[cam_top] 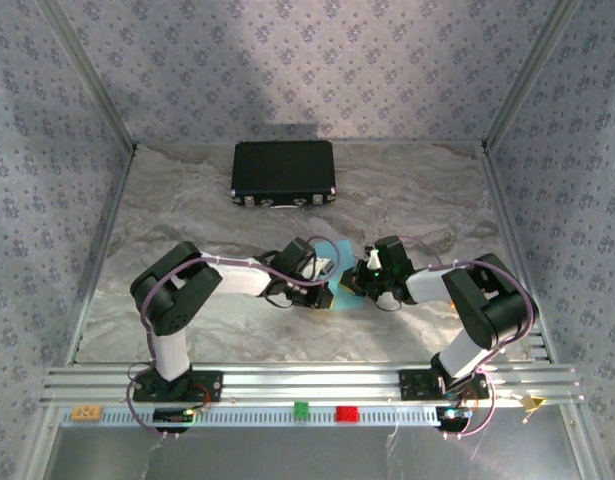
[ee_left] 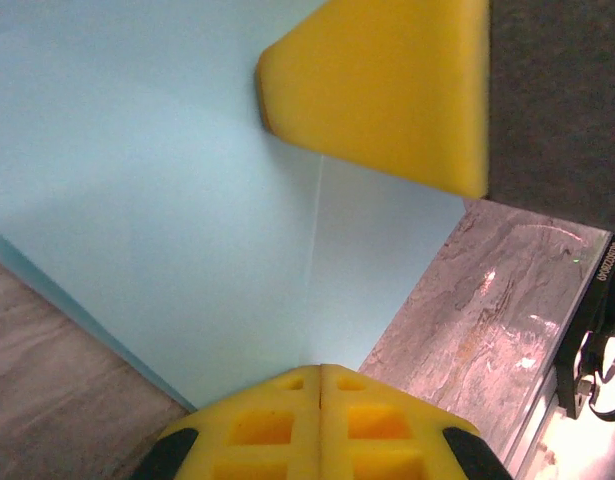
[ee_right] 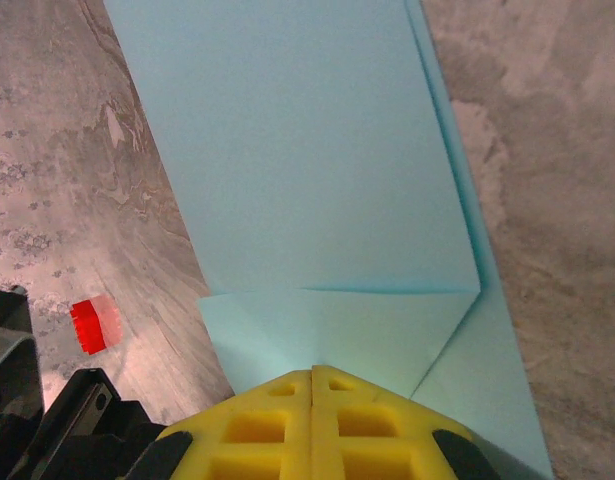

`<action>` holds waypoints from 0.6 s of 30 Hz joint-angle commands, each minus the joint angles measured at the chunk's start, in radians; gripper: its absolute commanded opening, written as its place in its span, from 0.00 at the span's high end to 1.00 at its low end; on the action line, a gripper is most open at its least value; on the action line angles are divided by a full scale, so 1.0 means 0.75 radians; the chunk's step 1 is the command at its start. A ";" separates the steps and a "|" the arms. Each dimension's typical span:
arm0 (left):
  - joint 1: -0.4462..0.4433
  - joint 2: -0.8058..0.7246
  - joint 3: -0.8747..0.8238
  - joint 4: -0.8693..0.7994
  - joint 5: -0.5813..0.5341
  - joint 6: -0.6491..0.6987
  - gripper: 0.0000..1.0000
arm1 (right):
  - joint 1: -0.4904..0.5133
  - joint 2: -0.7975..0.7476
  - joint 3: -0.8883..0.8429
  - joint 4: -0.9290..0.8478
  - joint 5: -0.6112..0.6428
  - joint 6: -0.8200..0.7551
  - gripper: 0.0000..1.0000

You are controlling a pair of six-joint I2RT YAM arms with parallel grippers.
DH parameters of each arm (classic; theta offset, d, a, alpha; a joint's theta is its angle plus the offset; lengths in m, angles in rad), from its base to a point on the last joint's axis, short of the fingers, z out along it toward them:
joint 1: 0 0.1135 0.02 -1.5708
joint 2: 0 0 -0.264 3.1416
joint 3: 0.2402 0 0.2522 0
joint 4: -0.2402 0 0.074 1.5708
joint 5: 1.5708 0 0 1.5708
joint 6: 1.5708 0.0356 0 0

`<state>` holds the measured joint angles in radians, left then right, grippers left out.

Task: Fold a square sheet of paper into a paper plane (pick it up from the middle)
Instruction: Fold the triangle a second time at the center of the table.

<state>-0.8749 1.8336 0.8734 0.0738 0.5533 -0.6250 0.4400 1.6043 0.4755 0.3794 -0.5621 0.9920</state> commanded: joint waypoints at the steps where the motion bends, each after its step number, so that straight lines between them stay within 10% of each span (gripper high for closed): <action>1: -0.033 -0.048 -0.045 -0.200 -0.043 0.061 0.96 | -0.012 0.023 -0.035 -0.103 0.077 0.007 1.00; 18: -0.005 -0.159 0.063 -0.072 -0.030 -0.003 0.97 | -0.011 0.017 -0.035 -0.103 0.077 0.009 1.00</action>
<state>-0.8890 1.6905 0.8650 -0.0368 0.4946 -0.6052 0.4400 1.6043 0.4755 0.3794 -0.5625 0.9920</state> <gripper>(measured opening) 0.044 0.052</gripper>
